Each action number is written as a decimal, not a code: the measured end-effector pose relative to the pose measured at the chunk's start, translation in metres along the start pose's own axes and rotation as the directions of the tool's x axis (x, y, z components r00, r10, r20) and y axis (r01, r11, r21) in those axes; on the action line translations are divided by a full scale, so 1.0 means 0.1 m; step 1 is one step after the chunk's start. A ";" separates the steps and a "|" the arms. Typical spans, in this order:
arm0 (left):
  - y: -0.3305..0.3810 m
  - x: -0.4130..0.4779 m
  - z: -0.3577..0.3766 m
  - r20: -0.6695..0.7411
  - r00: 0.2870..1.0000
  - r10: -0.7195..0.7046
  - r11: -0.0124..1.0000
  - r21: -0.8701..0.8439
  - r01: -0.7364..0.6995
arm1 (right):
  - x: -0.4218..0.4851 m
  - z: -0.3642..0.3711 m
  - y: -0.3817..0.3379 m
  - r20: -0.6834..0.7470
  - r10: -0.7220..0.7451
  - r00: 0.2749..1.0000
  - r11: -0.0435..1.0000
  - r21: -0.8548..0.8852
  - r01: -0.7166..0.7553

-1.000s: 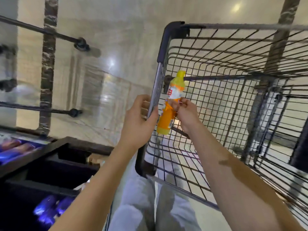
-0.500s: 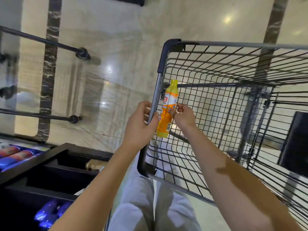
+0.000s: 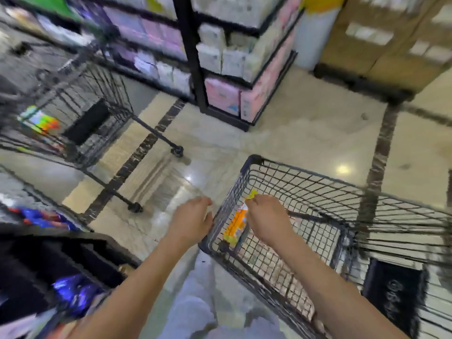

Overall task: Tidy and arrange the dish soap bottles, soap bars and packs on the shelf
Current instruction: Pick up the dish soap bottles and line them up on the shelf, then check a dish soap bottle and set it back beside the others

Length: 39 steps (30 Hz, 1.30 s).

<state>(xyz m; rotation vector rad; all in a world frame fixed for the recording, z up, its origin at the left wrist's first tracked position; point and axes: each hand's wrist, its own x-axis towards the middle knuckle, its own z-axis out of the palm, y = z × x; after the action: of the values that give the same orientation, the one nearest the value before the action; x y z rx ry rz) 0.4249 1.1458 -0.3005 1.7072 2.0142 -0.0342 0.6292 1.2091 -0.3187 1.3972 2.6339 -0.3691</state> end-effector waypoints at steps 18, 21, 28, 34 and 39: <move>-0.41 -4.88 0.62 -0.474 0.452 -0.756 0.639 -0.383 0.667 | -2.18 -0.63 -2.92 0.032 -0.883 0.468 0.447 -0.248 0.860; -0.46 -5.76 0.96 -0.425 0.311 -0.850 0.502 -0.479 0.720 | -2.76 -0.36 -3.60 0.085 -0.930 0.357 0.325 -0.262 0.908; -0.55 -7.54 1.70 -0.310 0.077 -0.948 0.255 -0.591 0.765 | -4.12 0.31 -4.84 0.106 -0.982 0.159 0.146 -0.121 0.982; -0.75 -8.39 2.01 -0.297 -0.031 -0.954 0.176 -0.642 0.747 | -4.83 0.49 -5.84 0.186 -0.982 0.003 -0.013 -0.087 0.996; -1.07 -8.76 2.06 -0.286 -0.118 -0.951 0.124 -0.701 0.702 | -5.05 0.60 -6.77 0.154 -0.986 -0.057 -0.071 -0.089 0.993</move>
<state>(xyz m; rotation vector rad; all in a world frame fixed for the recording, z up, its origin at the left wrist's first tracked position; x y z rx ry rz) 0.4786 0.2497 -0.1782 -0.3402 3.1238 0.6180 0.3519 0.4260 -0.1560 -1.0205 2.9303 -0.2072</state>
